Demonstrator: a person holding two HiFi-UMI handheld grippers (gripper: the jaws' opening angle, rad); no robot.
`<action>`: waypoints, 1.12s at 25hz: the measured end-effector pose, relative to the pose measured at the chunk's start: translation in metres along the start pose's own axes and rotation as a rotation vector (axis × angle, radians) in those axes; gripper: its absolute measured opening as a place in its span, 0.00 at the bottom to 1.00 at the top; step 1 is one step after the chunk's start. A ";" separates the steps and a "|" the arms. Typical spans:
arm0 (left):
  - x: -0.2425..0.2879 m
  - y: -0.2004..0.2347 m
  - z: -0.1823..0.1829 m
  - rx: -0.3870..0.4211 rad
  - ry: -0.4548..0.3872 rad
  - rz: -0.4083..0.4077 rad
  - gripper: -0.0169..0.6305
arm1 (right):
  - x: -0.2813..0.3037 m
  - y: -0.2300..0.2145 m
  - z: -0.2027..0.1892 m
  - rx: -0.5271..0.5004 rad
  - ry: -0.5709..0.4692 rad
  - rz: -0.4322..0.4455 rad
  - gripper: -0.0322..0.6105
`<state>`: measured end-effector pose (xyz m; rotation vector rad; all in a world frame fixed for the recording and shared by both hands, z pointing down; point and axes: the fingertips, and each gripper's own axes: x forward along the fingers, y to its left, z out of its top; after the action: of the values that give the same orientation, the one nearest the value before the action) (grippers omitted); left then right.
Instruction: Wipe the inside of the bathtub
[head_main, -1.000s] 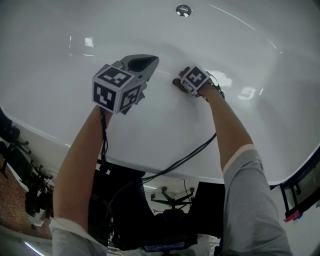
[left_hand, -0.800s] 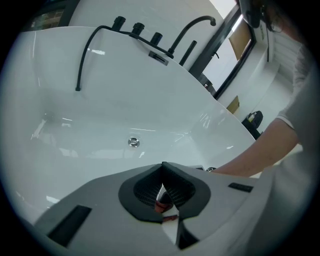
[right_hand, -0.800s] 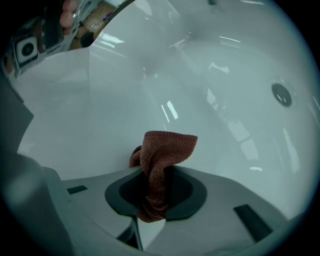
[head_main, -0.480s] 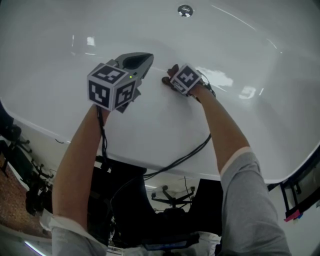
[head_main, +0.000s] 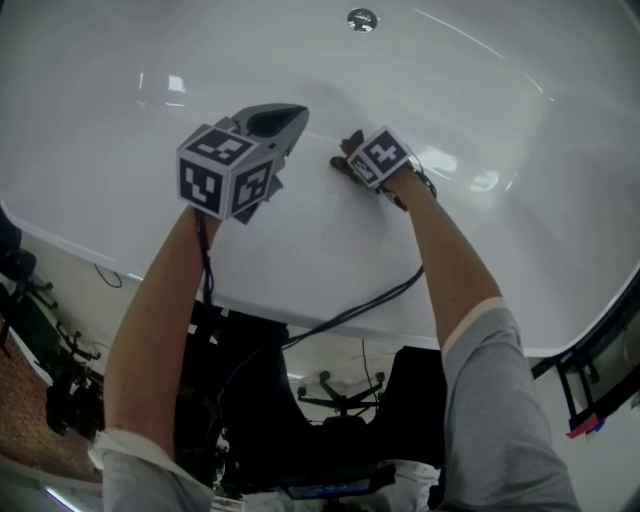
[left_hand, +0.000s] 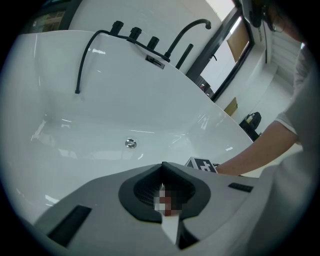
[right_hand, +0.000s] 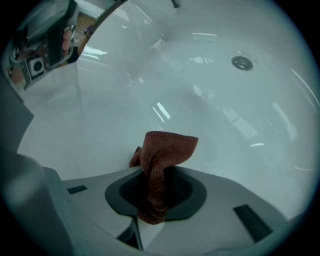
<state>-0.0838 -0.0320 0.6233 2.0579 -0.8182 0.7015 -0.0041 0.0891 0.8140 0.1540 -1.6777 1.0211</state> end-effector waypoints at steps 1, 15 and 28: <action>-0.002 -0.002 0.000 -0.001 -0.001 0.005 0.04 | -0.003 0.016 0.015 0.002 -0.030 0.032 0.17; -0.035 -0.038 0.002 -0.007 -0.002 -0.008 0.04 | -0.051 0.024 -0.037 0.002 0.089 -0.037 0.18; -0.058 -0.044 0.001 -0.007 0.008 0.003 0.04 | -0.062 0.097 0.026 0.025 -0.032 0.092 0.17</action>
<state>-0.0880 0.0057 0.5616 2.0471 -0.8179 0.7072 -0.0549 0.1078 0.7087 0.1111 -1.7148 1.1145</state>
